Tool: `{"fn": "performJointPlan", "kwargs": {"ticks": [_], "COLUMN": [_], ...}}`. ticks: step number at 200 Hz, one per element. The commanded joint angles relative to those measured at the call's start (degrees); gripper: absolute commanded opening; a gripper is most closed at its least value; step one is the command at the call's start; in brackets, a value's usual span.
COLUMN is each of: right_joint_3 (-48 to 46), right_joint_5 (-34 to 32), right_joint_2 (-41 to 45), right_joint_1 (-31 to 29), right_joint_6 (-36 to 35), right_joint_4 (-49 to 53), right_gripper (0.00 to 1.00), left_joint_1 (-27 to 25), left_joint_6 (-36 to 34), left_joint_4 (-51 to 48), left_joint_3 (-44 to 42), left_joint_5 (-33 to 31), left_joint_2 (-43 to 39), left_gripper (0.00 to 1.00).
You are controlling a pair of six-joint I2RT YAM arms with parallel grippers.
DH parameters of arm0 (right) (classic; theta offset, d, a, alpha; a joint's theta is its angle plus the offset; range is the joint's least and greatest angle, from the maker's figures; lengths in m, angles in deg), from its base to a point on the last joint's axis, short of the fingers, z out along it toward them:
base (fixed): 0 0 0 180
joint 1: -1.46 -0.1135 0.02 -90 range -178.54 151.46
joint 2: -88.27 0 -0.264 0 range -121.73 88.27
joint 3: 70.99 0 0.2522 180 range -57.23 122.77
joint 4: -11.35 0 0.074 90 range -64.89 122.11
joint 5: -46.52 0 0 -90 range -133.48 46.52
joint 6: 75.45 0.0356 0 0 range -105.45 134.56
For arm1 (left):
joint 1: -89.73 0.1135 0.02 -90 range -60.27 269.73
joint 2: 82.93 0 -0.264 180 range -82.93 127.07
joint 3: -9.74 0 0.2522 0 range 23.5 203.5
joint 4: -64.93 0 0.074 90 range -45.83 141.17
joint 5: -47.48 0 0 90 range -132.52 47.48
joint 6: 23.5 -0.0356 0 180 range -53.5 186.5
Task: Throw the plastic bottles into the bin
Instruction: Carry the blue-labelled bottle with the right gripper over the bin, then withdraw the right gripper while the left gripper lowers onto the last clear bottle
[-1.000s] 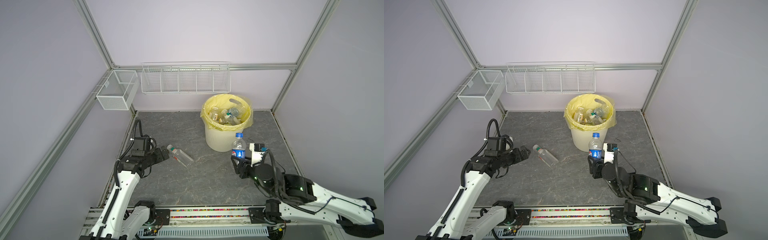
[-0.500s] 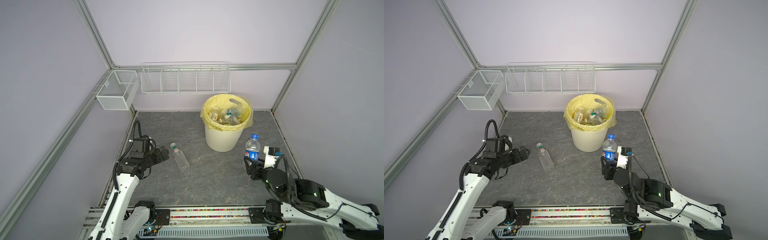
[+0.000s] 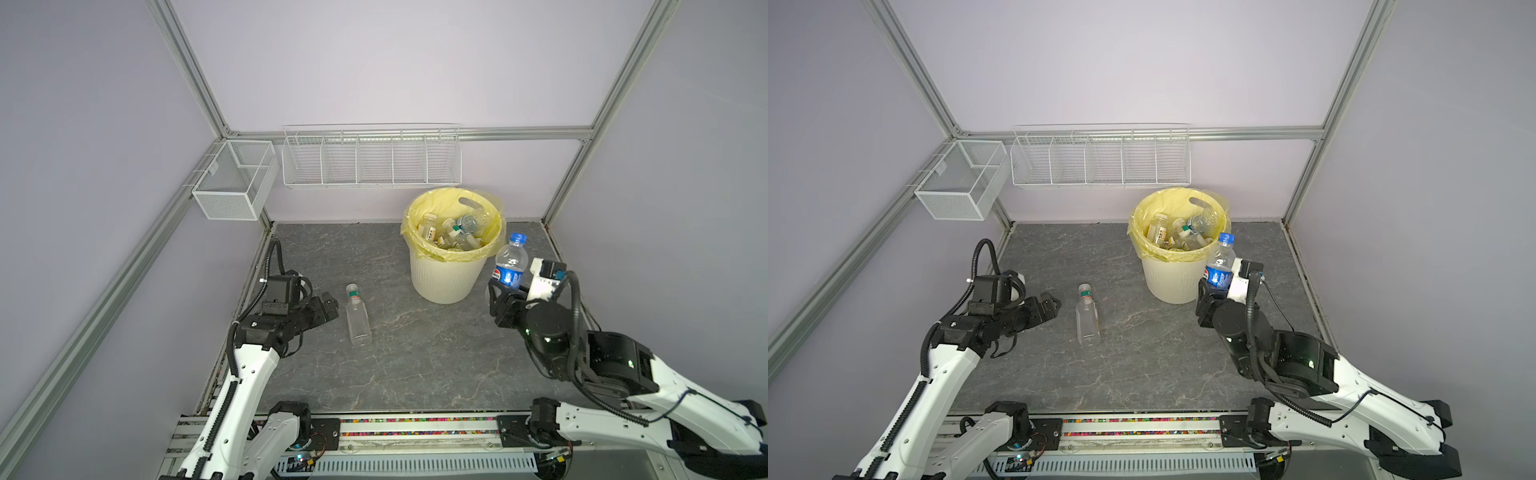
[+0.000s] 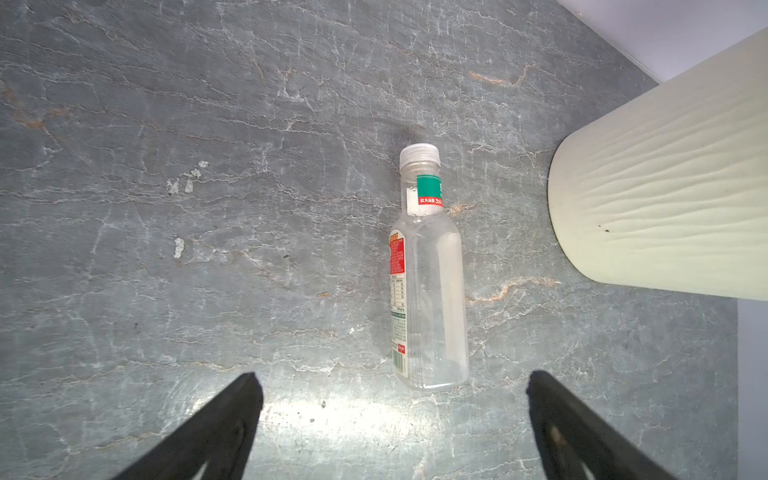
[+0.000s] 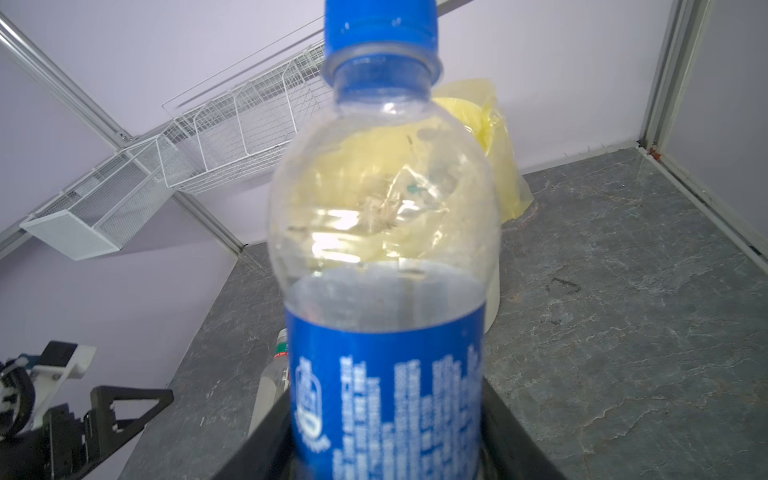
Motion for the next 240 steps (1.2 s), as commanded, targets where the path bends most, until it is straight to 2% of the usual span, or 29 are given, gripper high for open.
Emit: {"fn": "performJointPlan", "kwargs": {"ticks": [1,22,35,58,70,75,76,80,91,105,137,178,240], "right_joint_3": [5.72,14.25,22.24,35.89,41.58,43.34,43.78,45.17,47.5,44.22,27.09,14.29,-2.73], "right_joint_5": [7.33,19.89,27.31,34.53,41.3,43.92,44.33,45.57,44.86,43.32,42.43,40.09,40.06], "right_joint_2": [-6.0,-15.23,-22.73,-35.19,-40.06,-41.56,-41.9,-42.83,-43.56,-40.21,-26.03,-11.76,6.94], "right_joint_1": [7.3,17.98,23.19,28.6,31.23,31.96,31.96,32.39,32.08,31.21,31.0,31.04,31.07], "right_joint_6": [-4.77,-5.95,-6.24,-7.32,-5.49,-4.77,-4.65,-4.39,-4.11,-4.13,-2.38,-3.23,-4.32], "right_joint_4": [-2.02,-3.4,-1.88,1.94,4.26,5.05,5.25,6.12,8.03,5.9,-4.05,-2.47,1.64], "right_gripper": [0.55,0.55,0.59,0.76,0.81,0.88,0.96,0.88,0.88,0.88,0.88,0.88,0.88], "left_joint_1": [0.36,0.36,0.36,0.36,0.36,0.36,0.36,0.4,0.36,0.36,0.36,0.36,0.37], "left_joint_6": [0.43,0.43,0.37,0.42,0.41,0.41,0.41,0.41,0.38,0.41,0.17,-0.2,-0.29], "left_joint_4": [-0.08,-0.16,-0.15,-0.16,-0.25,-0.25,-0.25,-0.32,-0.49,-0.51,-0.2,-0.16,0.12], "left_joint_3": [-0.61,-0.67,-0.67,-0.66,-0.63,-0.59,-0.58,-0.61,-0.49,-0.61,-0.64,-0.4,-0.77], "left_joint_5": [0.48,0.66,0.68,0.63,0.54,0.44,0.44,0.45,0.34,0.19,0.62,1.42,1.62], "left_joint_2": [-0.37,-0.34,-0.28,-0.13,-0.19,-0.28,-0.23,-0.27,-0.43,-0.8,-0.97,-0.37,-0.28], "left_gripper": [1.0,1.0,1.0,1.0,1.0,1.0,1.0,1.0,1.0,1.0,1.0,1.0,0.99]}}
